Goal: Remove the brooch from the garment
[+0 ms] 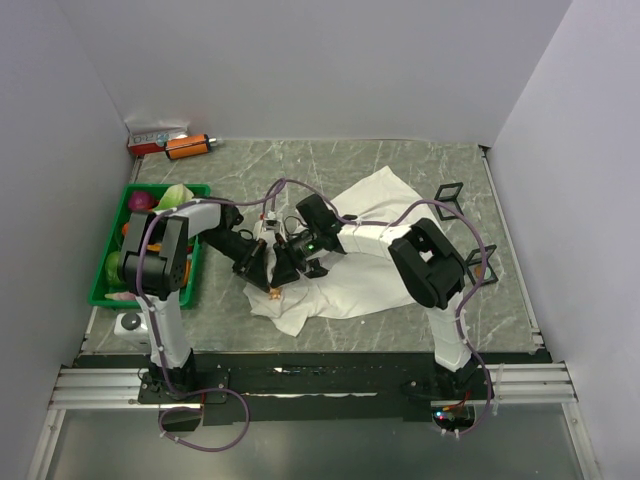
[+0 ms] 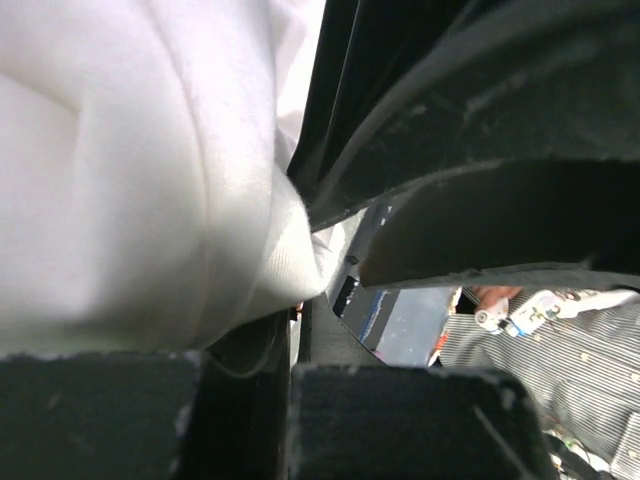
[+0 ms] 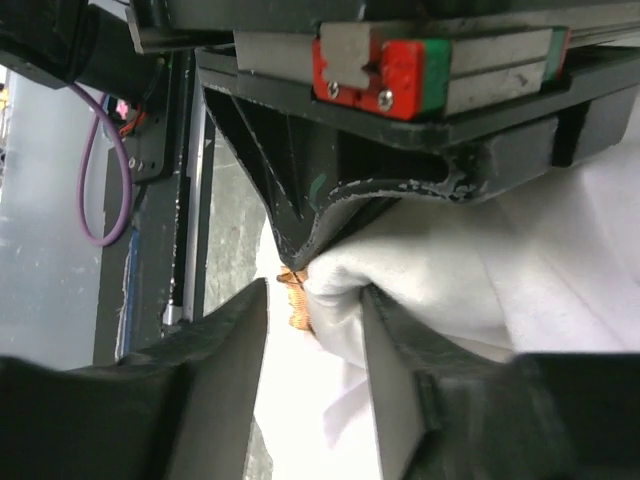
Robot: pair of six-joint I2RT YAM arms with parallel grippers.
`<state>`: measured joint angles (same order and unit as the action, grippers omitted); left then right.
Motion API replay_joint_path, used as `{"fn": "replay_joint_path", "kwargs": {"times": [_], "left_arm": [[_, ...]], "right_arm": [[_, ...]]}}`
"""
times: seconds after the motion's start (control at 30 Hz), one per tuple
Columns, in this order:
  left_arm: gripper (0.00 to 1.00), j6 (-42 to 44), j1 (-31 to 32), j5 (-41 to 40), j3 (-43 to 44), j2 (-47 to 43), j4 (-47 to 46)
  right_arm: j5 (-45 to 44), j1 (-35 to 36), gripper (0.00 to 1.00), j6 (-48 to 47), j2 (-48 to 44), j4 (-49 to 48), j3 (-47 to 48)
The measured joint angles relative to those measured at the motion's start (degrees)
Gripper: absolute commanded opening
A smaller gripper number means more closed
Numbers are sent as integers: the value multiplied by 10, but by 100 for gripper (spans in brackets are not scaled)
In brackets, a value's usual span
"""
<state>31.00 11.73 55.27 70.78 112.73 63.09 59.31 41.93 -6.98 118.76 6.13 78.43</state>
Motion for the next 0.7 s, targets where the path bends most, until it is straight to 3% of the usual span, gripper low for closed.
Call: {"fn": "replay_joint_path", "kwargs": {"times": [0.47, 0.7], "left_arm": [[1, 45, 0, 33, 26, 34, 57], [1, 50, 0, 40, 27, 36, 64]], "right_arm": [[19, -1, 48, -33, 8, 26, 13], [27, -1, 44, -45, 16, 36, 19]]}}
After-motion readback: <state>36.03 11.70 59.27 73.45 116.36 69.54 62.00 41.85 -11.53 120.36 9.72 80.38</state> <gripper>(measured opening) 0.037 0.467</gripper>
